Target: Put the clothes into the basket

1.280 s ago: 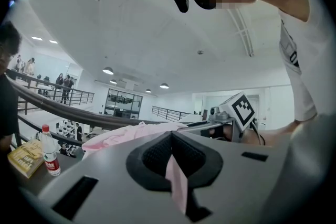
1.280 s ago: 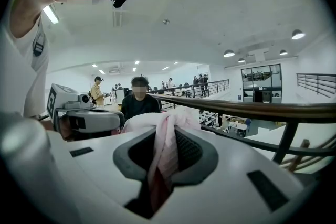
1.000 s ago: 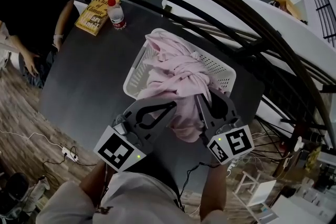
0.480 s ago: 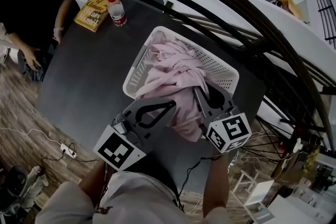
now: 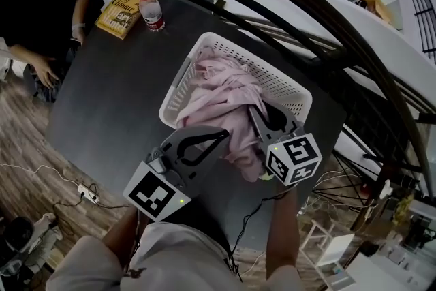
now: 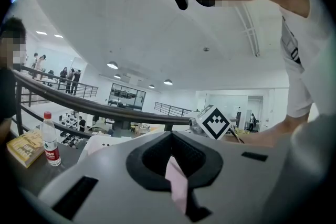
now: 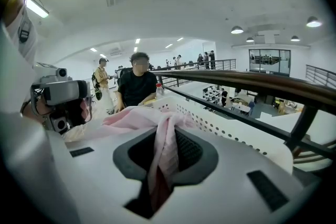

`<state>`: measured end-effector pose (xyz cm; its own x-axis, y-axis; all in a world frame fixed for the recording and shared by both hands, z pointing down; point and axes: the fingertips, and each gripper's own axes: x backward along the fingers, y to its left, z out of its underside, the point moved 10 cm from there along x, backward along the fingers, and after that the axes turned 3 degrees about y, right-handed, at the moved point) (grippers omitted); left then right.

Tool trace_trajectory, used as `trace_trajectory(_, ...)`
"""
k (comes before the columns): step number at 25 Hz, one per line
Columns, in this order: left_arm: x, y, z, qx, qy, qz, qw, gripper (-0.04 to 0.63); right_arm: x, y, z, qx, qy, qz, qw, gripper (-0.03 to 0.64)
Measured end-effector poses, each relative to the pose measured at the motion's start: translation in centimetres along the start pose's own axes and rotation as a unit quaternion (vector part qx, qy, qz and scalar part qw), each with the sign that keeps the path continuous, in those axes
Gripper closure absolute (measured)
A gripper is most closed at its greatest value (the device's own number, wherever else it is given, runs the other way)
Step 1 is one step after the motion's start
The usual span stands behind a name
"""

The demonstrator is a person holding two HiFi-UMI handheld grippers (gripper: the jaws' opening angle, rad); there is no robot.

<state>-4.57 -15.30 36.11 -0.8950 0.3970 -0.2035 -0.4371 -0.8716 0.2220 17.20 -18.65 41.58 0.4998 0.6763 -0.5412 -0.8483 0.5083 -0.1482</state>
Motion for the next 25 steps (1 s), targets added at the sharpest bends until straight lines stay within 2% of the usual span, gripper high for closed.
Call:
trace_trajectory(12, -0.4, 0.6, 1.1, 0.009, 0.017, -0.008, 0.9998, 0.592, -2.7, -0.4, 1.3, 0.022, 0.058, -0.006, 0.998, 0.545)
trace_trajectory(25, -0.7, 0.8, 2.0, 0.014, 0.028, -0.018, 0.9994, 0.592, -5.5, -0.5, 4.3, 0.068, 0.134, -0.016, 0.989, 0.545)
